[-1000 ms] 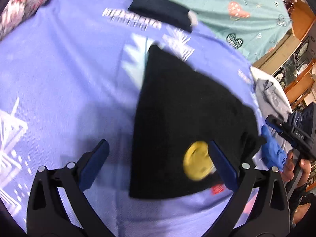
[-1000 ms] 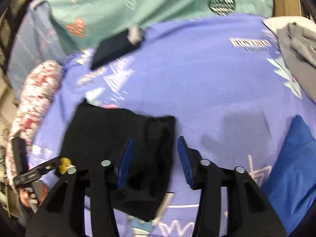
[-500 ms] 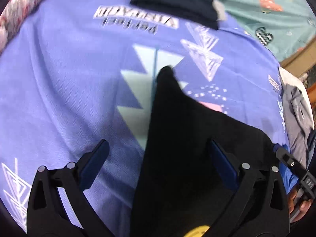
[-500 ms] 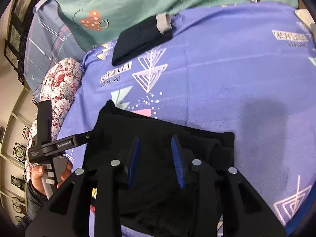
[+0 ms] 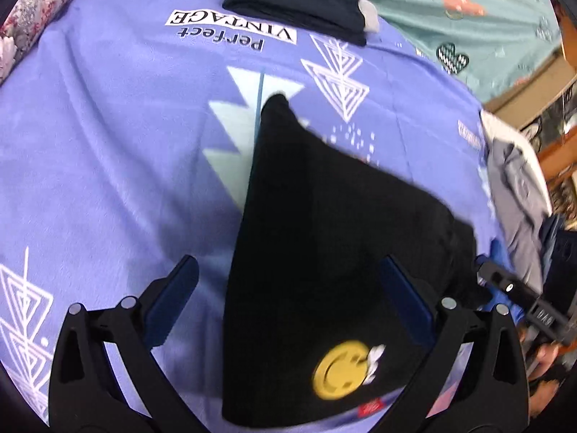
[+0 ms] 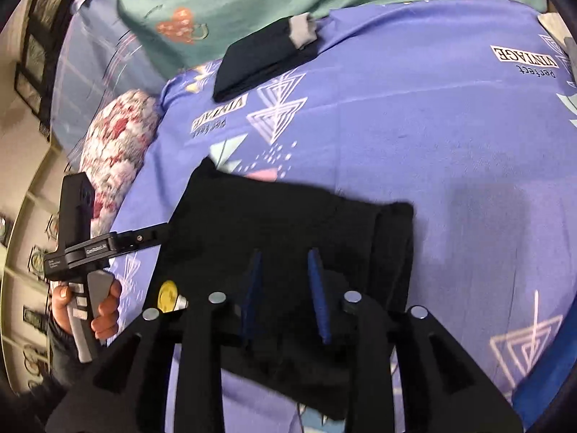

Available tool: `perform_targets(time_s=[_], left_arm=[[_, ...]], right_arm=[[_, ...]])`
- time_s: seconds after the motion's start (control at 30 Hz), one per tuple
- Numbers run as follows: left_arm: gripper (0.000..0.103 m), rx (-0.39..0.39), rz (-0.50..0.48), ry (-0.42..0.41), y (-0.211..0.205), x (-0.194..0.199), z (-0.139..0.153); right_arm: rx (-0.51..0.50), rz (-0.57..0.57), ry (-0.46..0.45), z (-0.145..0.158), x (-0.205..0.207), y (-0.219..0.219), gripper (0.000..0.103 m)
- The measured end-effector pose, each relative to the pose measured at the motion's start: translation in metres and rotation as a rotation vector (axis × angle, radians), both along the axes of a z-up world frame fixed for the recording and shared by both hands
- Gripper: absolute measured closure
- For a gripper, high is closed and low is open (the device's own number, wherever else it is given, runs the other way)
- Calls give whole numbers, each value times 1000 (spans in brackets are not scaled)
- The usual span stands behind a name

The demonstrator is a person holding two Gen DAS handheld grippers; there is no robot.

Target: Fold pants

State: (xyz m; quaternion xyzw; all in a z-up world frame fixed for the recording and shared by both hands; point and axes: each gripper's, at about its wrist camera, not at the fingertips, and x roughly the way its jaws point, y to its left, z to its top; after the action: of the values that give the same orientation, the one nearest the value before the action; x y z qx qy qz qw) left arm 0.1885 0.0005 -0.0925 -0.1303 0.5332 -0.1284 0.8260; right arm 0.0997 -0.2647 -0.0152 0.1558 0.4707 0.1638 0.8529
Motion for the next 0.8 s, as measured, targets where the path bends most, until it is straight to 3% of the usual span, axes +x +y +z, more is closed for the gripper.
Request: perform_targets(time_s=[0.13,0.23,0.33,0.5,0.7,0.8], left_arm=[[2,26,9,50,-3,-7,-26],[2,22,23,37,-4,-9,-28],[2,-23,21,76,0,-11,-21],[2,-35,-34,42,6,-24,-4],[2,-74,-100,75,5,-27,-13],[2,-75,-85,107,5,-23,-21]], right_arm=[[-67,-24,71,-22,1,1,70],[-43,-35,83,-30,2,-3,70],[2,-47,63,-17,-6,-8,62],[106,-69,19,-1,-32,-33,35],[238,-139,105,-24,-43,-71,33],[276,-157,134,-35,-43,-78,32]])
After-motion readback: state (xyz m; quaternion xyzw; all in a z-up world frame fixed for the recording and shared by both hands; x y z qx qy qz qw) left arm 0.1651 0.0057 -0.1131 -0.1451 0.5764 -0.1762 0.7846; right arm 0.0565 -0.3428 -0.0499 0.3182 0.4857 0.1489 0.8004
